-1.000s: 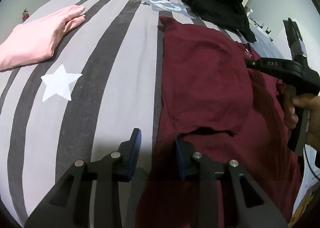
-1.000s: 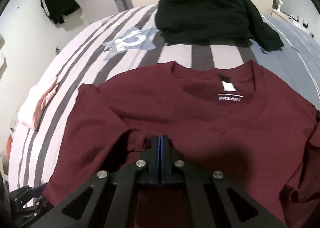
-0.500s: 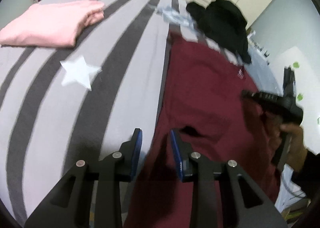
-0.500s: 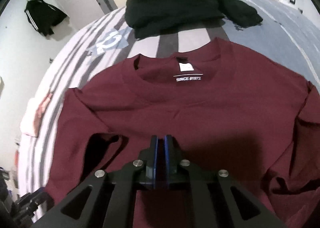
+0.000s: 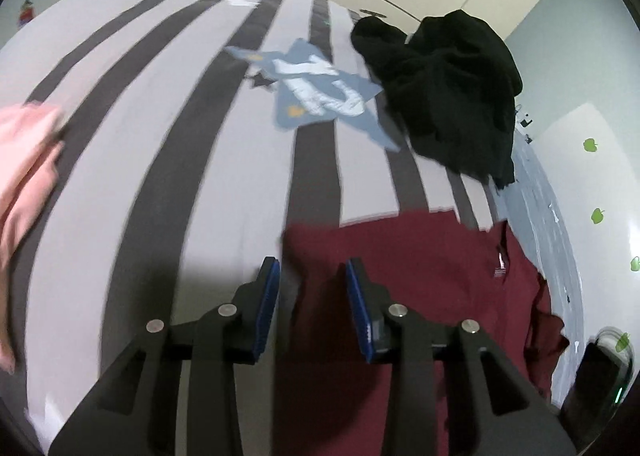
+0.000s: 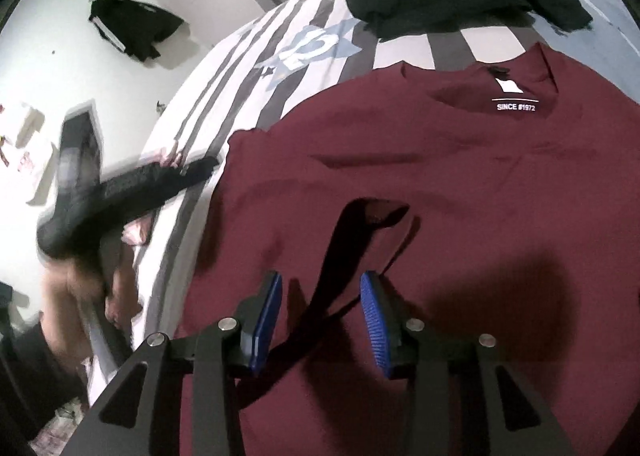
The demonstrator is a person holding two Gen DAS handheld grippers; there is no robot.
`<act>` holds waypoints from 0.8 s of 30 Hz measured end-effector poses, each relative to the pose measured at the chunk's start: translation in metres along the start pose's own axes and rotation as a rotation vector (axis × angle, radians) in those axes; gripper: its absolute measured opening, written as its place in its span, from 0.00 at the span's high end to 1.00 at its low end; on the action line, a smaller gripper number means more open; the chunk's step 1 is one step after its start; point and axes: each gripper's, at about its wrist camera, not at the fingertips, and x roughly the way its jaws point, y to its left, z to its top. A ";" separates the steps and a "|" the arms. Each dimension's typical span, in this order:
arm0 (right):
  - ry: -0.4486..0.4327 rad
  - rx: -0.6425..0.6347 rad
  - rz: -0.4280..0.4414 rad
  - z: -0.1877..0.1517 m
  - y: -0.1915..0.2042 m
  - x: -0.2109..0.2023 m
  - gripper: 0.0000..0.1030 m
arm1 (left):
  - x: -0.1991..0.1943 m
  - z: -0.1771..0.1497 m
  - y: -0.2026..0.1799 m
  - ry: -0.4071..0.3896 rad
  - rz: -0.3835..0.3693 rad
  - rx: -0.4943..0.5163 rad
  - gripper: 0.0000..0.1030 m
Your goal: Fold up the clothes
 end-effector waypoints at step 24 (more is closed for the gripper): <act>-0.039 -0.051 -0.079 -0.021 -0.016 -0.021 0.76 | -0.007 0.011 0.005 0.024 0.087 0.223 0.98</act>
